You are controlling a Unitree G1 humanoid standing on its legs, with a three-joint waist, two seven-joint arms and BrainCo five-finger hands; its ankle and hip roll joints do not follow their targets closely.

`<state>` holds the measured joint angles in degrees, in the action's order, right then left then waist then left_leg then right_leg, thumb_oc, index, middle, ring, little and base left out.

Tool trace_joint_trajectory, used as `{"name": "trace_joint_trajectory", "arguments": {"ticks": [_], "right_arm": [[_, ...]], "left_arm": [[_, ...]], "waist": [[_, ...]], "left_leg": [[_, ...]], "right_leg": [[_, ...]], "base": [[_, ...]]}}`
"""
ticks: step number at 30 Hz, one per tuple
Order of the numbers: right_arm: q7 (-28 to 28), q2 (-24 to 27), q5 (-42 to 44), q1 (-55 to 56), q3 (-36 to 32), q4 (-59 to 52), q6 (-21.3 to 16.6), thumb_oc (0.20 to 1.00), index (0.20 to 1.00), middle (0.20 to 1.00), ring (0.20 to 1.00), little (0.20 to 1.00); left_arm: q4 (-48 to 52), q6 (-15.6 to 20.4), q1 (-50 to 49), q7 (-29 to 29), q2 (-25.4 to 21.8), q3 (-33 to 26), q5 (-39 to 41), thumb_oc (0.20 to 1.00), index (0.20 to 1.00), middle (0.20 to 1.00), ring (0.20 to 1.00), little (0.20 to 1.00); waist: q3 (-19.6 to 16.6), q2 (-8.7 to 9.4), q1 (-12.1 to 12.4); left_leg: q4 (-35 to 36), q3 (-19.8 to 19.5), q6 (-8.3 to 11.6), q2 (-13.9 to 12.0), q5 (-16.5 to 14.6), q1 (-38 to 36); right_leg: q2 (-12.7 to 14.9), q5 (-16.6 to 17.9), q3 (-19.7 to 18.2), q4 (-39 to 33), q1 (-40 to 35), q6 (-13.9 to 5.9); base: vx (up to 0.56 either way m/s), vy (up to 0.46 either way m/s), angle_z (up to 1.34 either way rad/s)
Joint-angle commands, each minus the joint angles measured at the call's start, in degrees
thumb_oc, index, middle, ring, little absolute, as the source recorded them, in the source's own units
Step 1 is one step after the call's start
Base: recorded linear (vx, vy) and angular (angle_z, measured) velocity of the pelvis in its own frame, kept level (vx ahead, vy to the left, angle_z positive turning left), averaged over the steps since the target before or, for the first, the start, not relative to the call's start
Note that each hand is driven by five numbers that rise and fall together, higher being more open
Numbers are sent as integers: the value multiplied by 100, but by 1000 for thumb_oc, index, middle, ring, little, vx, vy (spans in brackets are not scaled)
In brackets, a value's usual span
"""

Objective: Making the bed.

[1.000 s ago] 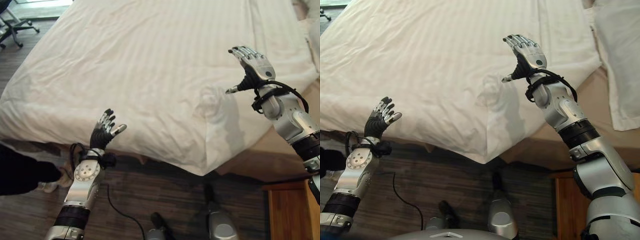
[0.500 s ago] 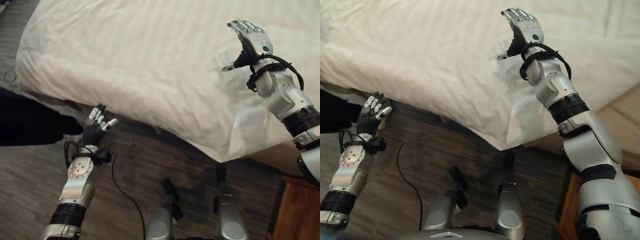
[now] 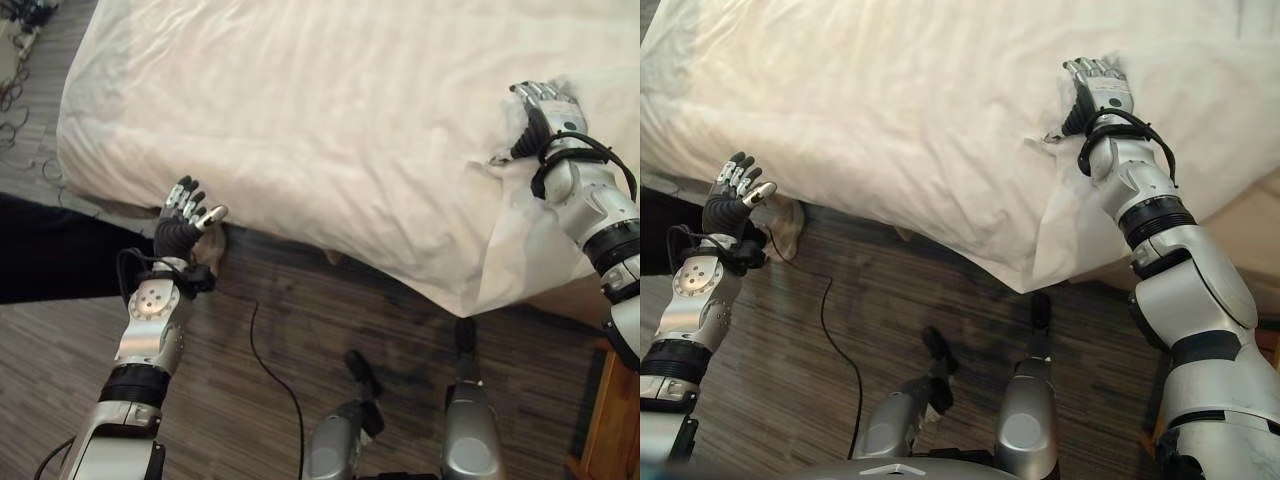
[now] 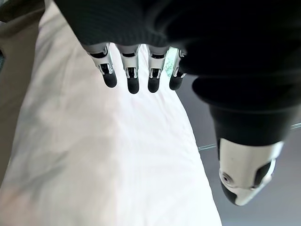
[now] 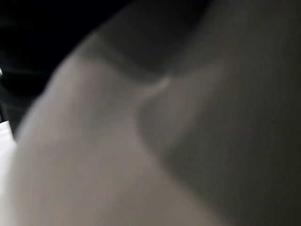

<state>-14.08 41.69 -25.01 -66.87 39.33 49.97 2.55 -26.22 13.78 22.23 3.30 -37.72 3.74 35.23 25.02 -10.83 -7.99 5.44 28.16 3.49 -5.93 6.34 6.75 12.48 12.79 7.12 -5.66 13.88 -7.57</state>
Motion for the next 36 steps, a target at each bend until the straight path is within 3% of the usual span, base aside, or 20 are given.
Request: {"name": "trace_joint_trajectory", "arguments": {"ticks": [1,2,3,4,5,11,18,20,23,24,26,29,33,34,35,36], "right_arm": [[33,39,-284,-172,329,172,88,1000,1000,1000,1000,1000],[52,68,-281,-148,303,165,105,1000,1000,1000,1000,1000],[53,72,-281,-146,301,162,106,900,900,900,900,900],[67,89,-275,-49,247,114,99,423,423,423,423,423],[82,121,-255,2,200,73,101,200,200,200,200,200],[-167,176,51,932,-503,-822,18,200,200,200,200,200],[-341,312,-41,2513,-1644,-2181,-48,200,200,200,200,200],[-352,392,17,3373,-2227,-2554,-130,200,200,200,200,200],[-331,451,22,3923,-2582,-2710,-178,200,200,200,200,200],[-292,511,20,4233,-2751,-2747,-209,200,200,200,200,200],[-270,531,-10,4393,-2832,-2756,-215,200,200,200,200,200],[-180,588,18,4832,-3170,-2844,-229,200,200,200,200,200],[-89,485,153,5113,-3298,-2699,-255,200,200,200,200,200],[-79,468,167,5187,-3332,-2655,-260,291,291,291,291,291],[-74,440,186,5257,-3363,-2593,-245,504,504,504,504,504],[-75,439,186,5265,-3368,-2594,-247,915,915,915,915,915]], "left_arm": [[-261,313,355,140,85,128,-73,1000,1000,1000,1000,1000],[-276,317,398,142,120,153,-81,1000,1000,1000,1000,1000],[-279,318,403,142,122,157,-81,1000,1000,1000,1000,1000],[-301,317,427,132,174,153,-81,1000,1000,1000,1000,1000],[-331,311,449,147,217,167,-82,1000,1000,1000,1000,1000],[-503,266,516,252,601,361,-335,1000,1000,1000,1000,1000],[-224,193,118,275,1020,375,-639,1000,1000,1000,1000,1000],[-102,137,-154,160,1137,314,-651,1000,1000,1000,1000,1000],[-29,102,-339,70,1197,323,-653,1000,1000,1000,1000,1000],[-44,59,-485,25,1224,259,-657,1000,1000,1000,1000,1000],[-42,50,-555,-3,1225,249,-652,1000,1000,1000,1000,1000],[-57,-22,-740,-58,1272,176,-632,1000,1000,1000,1000,1000],[-89,-57,-773,-100,1330,249,-723,1000,1000,1000,1000,1000],[-88,-57,-785,-98,1332,230,-738,1000,1000,1000,1000,1000],[-97,-63,-808,-95,1340,236,-736,1000,1000,1000,1000,1000],[-97,-62,-811,-95,1340,241,-736,1000,1000,1000,1000,1000]], "waist": [[-104,-20,-103],[-86,-31,-136],[-84,-32,-133],[-57,-40,-175],[-39,-45,-205],[-126,80,-411],[-431,493,-501],[-551,700,-540],[-666,846,-558],[-762,968,-621],[-808,1012,-619],[-994,1242,-787],[-1127,1324,-913],[-1145,1326,-934],[-1160,1325,-949],[-1163,1326,-944]], "left_leg": [[-47,44,427,-240,126,-110],[-49,56,419,-225,120,-117],[-48,57,418,-224,120,-119],[-50,73,413,-214,115,-128],[-52,78,409,-207,105,-136],[-69,128,381,-213,23,-240],[-79,272,353,-299,-74,-364],[-95,337,368,-402,-82,-417],[-97,381,383,-458,-88,-474],[-104,445,397,-517,-94,-544],[-105,485,403,-536,-98,-589],[-138,729,441,-652,-105,-823],[-163,862,465,-716,-119,-962],[-165,885,478,-730,-110,-979],[-167,898,490,-742,-113,-989],[-167,900,490,-742,-113,-991]], "right_leg": [[384,-1144,-671,1523,469,-449],[392,-1138,-692,1522,476,-450],[392,-1138,-694,1522,475,-450],[411,-1130,-708,1526,490,-455],[415,-1125,-720,1524,493,-454],[411,-1075,-738,1450,413,-470],[340,-950,-732,1175,220,-467],[298,-924,-716,1060,119,-468],[262,-895,-739,953,33,-468],[232,-878,-764,887,-33,-477],[220,-871,-792,849,-67,-479],[147,-855,-945,753,-164,-480],[102,-849,-1020,689,-215,-474],[99,-841,-1039,673,-215,-470],[97,-829,-1066,656,-225,-473],[96,-827,-1068,652,-226,-473]], "base": [[-44,99,-11],[-36,69,-15],[-17,47,-15],[-19,45,-11],[-19,60,-7],[11,23,-9],[8,-30,-5],[5,-101,-18],[15,-86,-18],[18,-51,-12],[40,-61,-31],[43,-70,-35],[21,-88,-31],[-5,-64,-10],[2,-48,-8],[-13,-60,-14]]}}
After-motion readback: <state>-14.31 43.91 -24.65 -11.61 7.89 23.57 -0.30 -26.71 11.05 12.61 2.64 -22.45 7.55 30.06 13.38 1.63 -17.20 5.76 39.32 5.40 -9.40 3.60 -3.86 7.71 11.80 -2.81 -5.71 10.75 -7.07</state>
